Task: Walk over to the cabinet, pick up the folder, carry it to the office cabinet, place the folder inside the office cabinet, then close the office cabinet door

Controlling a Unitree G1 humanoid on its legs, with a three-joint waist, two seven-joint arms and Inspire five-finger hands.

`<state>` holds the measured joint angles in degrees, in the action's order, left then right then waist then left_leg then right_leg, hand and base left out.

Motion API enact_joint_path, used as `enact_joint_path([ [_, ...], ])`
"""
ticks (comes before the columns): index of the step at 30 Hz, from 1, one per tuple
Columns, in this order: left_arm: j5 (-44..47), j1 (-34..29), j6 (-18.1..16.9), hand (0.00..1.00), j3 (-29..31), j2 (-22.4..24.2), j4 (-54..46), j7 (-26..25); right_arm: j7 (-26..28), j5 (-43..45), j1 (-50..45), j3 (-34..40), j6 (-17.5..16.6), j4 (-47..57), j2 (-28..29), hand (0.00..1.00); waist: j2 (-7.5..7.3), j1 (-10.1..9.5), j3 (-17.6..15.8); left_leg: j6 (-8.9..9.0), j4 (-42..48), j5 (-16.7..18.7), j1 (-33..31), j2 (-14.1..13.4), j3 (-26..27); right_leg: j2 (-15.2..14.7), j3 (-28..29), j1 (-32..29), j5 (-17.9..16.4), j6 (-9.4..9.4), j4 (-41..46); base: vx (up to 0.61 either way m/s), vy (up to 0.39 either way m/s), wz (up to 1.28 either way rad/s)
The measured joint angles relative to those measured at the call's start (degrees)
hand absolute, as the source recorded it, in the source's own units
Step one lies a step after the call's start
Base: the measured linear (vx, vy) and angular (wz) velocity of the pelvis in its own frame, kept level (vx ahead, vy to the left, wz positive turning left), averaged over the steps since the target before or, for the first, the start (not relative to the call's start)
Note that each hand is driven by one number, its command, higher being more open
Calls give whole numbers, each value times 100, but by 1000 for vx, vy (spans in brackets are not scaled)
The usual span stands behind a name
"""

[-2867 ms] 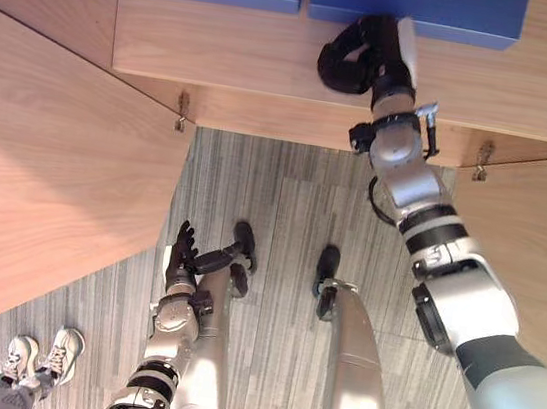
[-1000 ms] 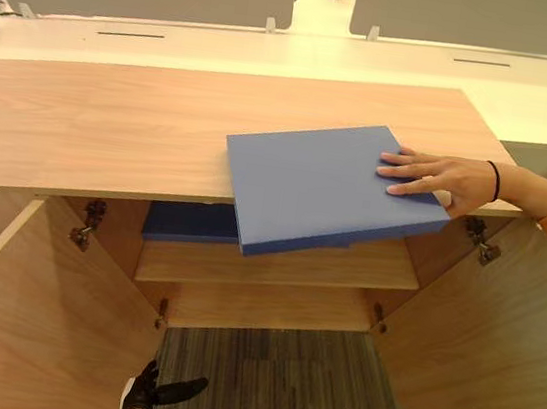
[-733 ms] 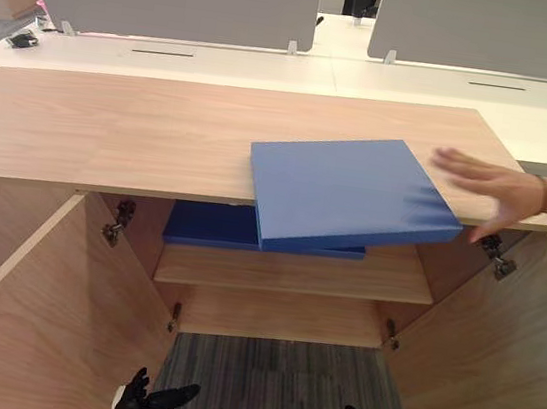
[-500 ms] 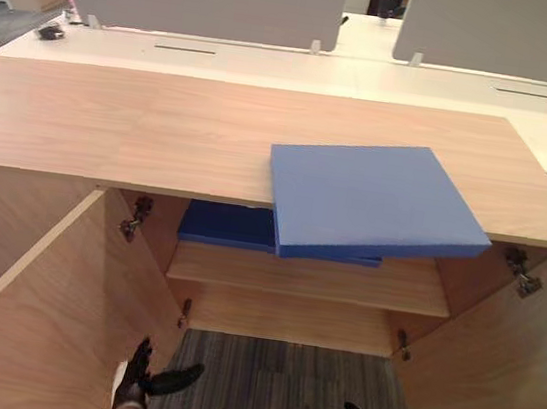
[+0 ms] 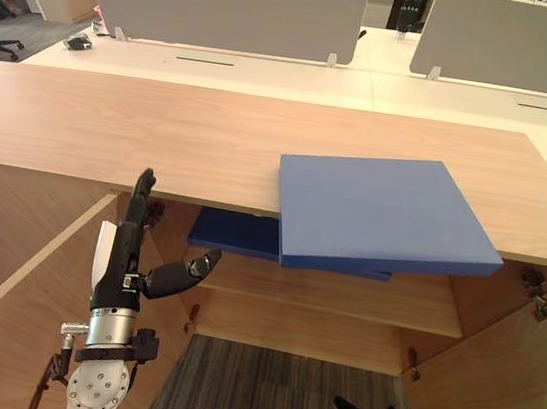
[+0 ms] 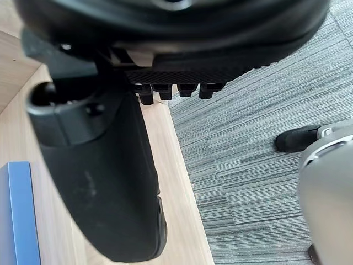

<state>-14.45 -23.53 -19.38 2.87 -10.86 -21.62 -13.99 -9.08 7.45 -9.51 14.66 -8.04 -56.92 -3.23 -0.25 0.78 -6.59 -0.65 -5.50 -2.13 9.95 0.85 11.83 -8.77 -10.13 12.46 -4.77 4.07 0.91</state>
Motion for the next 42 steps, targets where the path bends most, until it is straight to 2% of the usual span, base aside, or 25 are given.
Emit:
enact_joint_path([
  [7, -1152, 372, -60, 100, -637, -854, -367, -112, 41, -103, -300, -310, -7, -149, -102, 100, -3, 54, 197, 20, 2, -1, 6, -54, 88, 49, 107, -23, 23, 28, 24, 1, -27, -7],
  [11, -1935, 1146, -45, 100, -1348, -1303, -277, -115, 82, -145, -344, -447, -7, -154, -158, 100, 1, 116, 321, 30, 0, -6, -8, -97, 193, 78, 240, -125, 25, 27, 120, -35, -12, -13],
  [17, -2598, 2103, -40, 100, -2020, -1549, 327, -112, 166, -215, -336, -663, -8, -148, -233, 100, -3, 311, 341, 34, -2, -22, 63, -99, 248, 117, 312, -147, -22, -52, 118, -47, -3, -7],
  [24, -3224, 2384, 263, 100, -2242, -1530, 875, -111, 181, -213, -349, -662, -4, -149, -229, 100, -16, 373, 334, 80, -1, 11, 53, -110, 330, 133, 393, -179, -16, -43, 47, 22, -2, -7],
  [26, -3404, 2393, 420, 100, -2241, -1512, 1037, -111, 184, -213, -344, -660, -4, -149, -223, 100, -27, 372, 329, 106, 0, 30, 49, -108, 372, 134, 424, -179, 29, 20, 4, 70, -5, -10],
  [27, -3452, 2396, 507, 0, -2241, -1501, 1165, -109, 187, -213, -327, -660, -4, -149, -221, 100, -31, 372, 330, 122, 1, 44, 50, -106, 398, 135, 451, -183, 35, 20, -1, 83, -11, -10],
  [31, -3590, 2434, 676, 0, -2240, -1485, 1381, -115, 191, -213, -238, -659, 3, -146, -204, 100, -48, 375, 322, 146, 2, 61, 51, -106, 455, 137, 505, -205, 38, 15, -34, 50, -20, -11],
  [34, -3628, 2758, 704, 0, -2226, -1445, 1377, -141, 213, -211, -218, -660, 7, -131, -189, 100, -74, 344, 336, 152, 1, 65, 56, -105, 456, 137, 502, -199, 33, 1, -36, 0, 0, 0],
  [42, -3585, 2969, 445, 0, -2148, -1213, 1185, -248, 212, -203, -203, -661, 7, -41, -136, 100, -133, 408, 426, 151, -2, 91, 71, -106, 467, 136, 517, -186, 36, -30, -91, -17, -9, -1],
])
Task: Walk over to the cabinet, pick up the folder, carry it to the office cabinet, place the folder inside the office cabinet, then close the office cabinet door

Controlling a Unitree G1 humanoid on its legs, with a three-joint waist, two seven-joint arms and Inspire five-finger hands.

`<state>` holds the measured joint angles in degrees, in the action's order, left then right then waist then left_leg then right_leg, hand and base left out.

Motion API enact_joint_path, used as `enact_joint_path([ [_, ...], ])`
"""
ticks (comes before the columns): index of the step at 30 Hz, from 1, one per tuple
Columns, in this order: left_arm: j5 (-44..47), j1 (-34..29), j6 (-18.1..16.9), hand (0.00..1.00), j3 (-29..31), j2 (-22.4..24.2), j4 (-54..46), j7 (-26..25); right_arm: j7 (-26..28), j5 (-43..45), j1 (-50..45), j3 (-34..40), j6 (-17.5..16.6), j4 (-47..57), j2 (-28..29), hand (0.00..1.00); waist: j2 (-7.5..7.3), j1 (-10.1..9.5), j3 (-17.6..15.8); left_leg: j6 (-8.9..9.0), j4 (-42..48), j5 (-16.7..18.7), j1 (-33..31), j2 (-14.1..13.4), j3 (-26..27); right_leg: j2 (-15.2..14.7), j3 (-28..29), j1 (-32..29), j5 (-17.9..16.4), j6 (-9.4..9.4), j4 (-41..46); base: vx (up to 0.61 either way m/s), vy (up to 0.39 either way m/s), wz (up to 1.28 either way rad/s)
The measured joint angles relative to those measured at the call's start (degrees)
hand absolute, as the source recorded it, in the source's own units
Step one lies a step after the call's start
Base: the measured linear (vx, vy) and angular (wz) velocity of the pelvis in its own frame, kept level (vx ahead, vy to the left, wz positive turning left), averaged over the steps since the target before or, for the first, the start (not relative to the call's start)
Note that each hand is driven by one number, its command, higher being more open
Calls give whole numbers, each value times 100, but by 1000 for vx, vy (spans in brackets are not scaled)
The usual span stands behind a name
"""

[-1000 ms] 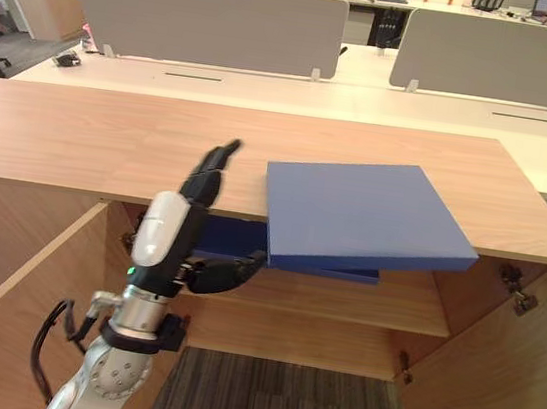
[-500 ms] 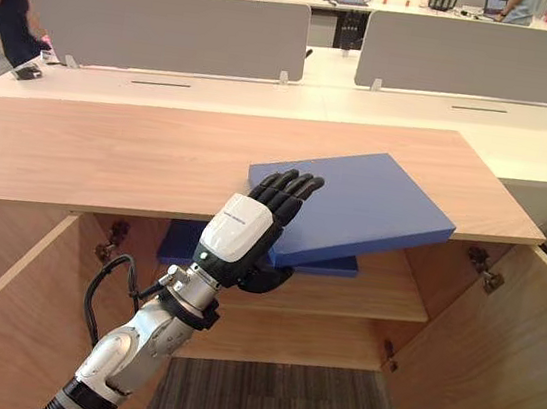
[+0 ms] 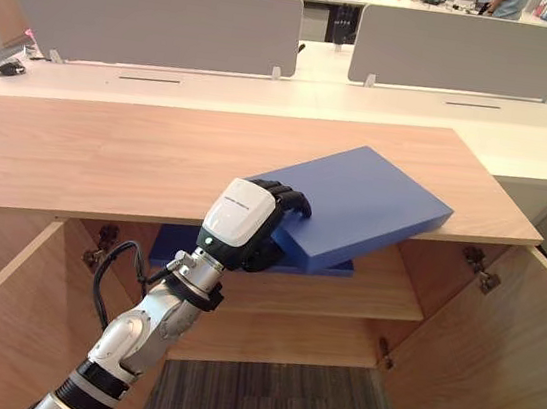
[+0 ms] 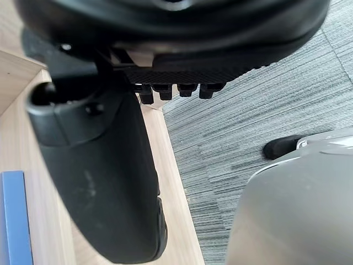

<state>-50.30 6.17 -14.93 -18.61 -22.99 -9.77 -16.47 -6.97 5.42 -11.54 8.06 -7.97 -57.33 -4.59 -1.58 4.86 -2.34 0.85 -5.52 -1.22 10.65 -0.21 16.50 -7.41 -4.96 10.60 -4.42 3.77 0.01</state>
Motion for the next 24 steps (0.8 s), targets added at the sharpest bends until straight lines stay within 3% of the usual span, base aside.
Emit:
enact_joint_path([
  [5, 417, -263, -73, 0, 131, 346, -490, 36, -59, 24, -80, -167, 3, 716, 56, 100, 62, 12, 76, 1, 1, 3, -77, -61, 146, 22, 205, -164, 73, 62, 29, -22, -21, -17],
  [10, 834, -851, -186, 0, 130, 687, -1091, 227, -176, 250, -367, -239, -52, 2722, 317, 100, 49, 61, 88, -11, 33, -7, -122, -62, 180, 62, 278, -264, 110, 66, 95, -12, -27, -7],
  [17, 1799, -1869, -337, 0, 265, 1063, -1866, 424, -106, 660, -736, -388, -491, 5499, 714, 100, 42, 47, 69, -12, 3, 33, -151, -76, 189, 81, 317, -333, 130, 53, 131, -52, -23, -3],
  [24, 3937, -2487, -356, 0, 1098, 1369, -2652, 527, 171, 1517, -882, -388, -896, 7724, 717, 100, 9, 29, -85, -56, 13, 3, -175, -73, 201, 80, 321, -375, 142, 71, 152, -11, -4, -1],
])
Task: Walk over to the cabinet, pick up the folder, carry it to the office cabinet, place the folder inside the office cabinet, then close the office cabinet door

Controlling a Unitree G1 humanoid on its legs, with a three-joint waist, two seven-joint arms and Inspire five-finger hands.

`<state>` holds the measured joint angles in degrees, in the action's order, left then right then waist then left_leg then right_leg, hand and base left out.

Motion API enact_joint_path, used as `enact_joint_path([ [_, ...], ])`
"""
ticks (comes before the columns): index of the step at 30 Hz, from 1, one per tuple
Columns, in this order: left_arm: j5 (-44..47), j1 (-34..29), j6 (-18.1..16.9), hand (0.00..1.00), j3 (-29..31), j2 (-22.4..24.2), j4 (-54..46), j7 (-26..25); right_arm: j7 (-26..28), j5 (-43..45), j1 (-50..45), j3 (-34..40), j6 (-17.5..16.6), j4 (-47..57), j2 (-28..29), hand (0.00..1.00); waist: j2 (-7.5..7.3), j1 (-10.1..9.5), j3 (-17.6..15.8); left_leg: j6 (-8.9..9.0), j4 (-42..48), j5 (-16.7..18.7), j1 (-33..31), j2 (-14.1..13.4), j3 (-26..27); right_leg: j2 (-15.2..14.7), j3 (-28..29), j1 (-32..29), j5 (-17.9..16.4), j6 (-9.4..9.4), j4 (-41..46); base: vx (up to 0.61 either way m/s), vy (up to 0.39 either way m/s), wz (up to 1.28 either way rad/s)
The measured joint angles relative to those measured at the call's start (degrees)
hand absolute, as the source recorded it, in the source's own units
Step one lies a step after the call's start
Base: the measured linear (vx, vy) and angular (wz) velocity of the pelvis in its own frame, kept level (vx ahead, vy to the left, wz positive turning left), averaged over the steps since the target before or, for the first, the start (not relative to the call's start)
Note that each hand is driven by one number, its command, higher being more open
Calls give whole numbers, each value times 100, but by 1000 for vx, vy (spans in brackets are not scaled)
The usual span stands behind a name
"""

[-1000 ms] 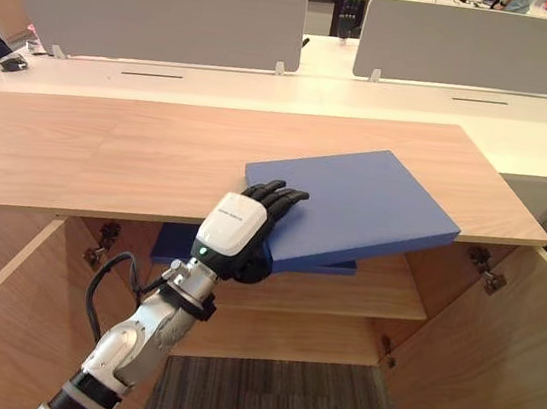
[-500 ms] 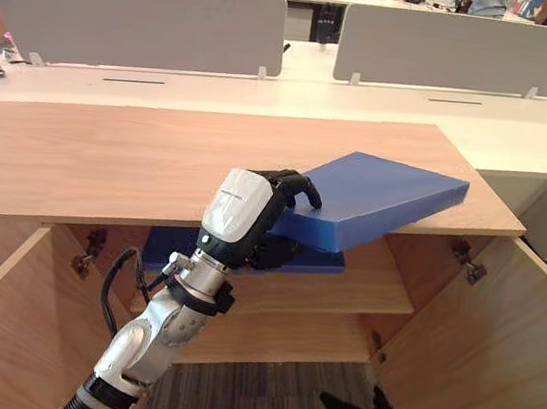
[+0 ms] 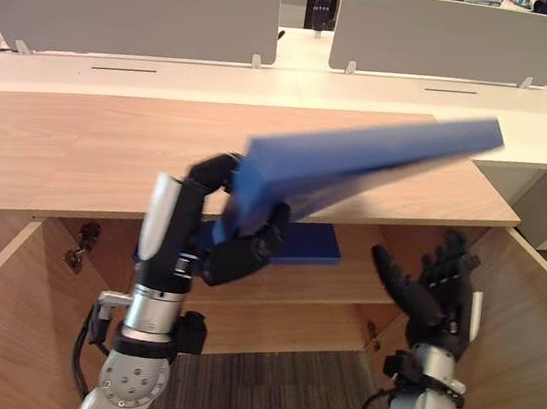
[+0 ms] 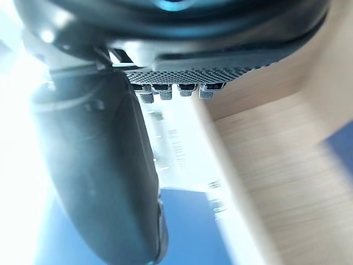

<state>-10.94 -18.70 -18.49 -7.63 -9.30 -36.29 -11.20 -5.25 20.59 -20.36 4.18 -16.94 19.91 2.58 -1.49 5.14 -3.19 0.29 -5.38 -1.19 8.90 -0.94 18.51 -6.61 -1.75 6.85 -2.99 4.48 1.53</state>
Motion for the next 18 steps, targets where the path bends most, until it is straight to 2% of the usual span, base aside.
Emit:
enact_joint_path([
  [5, 1549, -2, -3, 0, 156, 215, -204, 241, 396, 436, 33, -193, -121, 680, -238, 100, -3, -88, -1, -1, 7, 0, -27, -1, -32, -4, -10, 9, 11, 18, 5, -4, -19, 3],
  [8, 2346, 3, -13, 0, 70, 192, -226, 553, 572, 527, 461, -696, -121, 741, -512, 100, -2, -106, -1, -8, -7, -5, -30, -21, -46, -10, -16, 10, 21, 33, 19, -28, -21, 1],
  [13, 2993, 164, -10, 0, -293, 122, -220, 893, 777, 736, 1286, -1558, -130, 719, -873, 100, 1, -147, 1, -33, -9, -22, -27, -14, -62, -23, -19, 2, 40, 64, 63, -39, -13, 2],
  [18, 3592, 397, -1, 0, -168, 145, -77, 890, 926, 973, 1931, -1647, -251, 139, -1001, 100, 11, -239, 3, -78, -10, -55, -27, 1, -67, -37, -25, -1, 104, 82, 70, -24, -1, 1],
])
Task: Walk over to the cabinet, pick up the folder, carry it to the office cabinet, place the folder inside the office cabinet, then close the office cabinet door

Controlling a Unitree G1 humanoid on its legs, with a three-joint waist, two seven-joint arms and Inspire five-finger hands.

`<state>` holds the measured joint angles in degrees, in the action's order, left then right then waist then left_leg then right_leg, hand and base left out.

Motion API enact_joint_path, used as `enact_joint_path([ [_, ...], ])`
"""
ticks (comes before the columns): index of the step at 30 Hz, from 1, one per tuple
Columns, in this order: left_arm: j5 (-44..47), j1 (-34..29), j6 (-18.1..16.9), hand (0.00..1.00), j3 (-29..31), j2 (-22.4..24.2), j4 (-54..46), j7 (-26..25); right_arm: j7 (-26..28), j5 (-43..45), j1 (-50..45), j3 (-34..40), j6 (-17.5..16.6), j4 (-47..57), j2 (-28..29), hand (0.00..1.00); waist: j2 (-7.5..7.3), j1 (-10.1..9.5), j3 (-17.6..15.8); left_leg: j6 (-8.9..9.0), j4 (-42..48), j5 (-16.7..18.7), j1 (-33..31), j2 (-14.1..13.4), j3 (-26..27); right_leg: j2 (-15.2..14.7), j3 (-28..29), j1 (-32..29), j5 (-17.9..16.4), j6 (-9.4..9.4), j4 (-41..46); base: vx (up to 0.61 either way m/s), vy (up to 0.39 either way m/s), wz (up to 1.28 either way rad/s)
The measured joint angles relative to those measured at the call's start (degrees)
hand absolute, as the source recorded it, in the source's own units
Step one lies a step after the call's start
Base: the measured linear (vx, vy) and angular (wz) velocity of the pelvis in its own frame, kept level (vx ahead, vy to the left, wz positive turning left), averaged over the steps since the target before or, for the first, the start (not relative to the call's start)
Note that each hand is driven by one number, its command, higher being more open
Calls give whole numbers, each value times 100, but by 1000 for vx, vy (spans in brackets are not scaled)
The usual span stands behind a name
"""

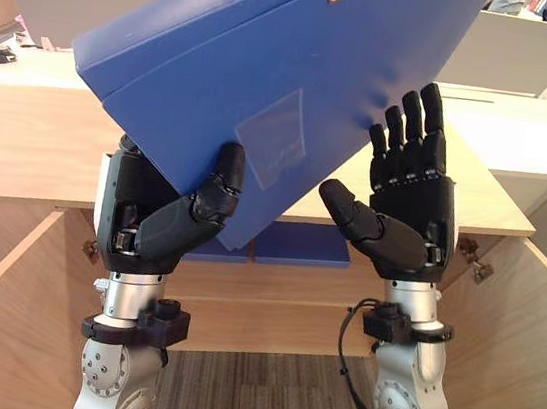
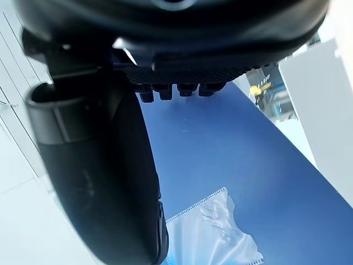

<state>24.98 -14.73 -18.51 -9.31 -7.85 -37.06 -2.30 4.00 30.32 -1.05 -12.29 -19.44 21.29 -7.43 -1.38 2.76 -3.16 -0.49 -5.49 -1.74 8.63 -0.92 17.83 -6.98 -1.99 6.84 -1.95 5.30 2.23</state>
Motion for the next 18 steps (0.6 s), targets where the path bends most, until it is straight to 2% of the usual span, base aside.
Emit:
enact_joint_path([
  [6, 310, 3, 80, 0, -6, 23, 197, -2, -2, 315, 201, -161, -40, -588, 13, 100, 25, -33, -15, -22, -2, -48, -59, 23, -93, -24, -112, -9, 32, -9, 0, -48, -3, 9],
  [10, 309, 3, 82, 0, -32, 100, 197, -3, -104, 383, 292, -167, -189, -818, 145, 100, 34, -31, -14, -29, -2, -112, -115, 19, -181, -20, -173, -22, 51, -35, 0, -35, -10, 11],
  [18, -245, 3, 82, 0, -78, 150, 195, -216, -781, 321, 291, -157, -209, -1435, 538, 100, 100, -26, -18, -28, -3, -194, -220, 18, -282, -14, -258, -95, 100, -74, 0, -48, 0, 5],
])
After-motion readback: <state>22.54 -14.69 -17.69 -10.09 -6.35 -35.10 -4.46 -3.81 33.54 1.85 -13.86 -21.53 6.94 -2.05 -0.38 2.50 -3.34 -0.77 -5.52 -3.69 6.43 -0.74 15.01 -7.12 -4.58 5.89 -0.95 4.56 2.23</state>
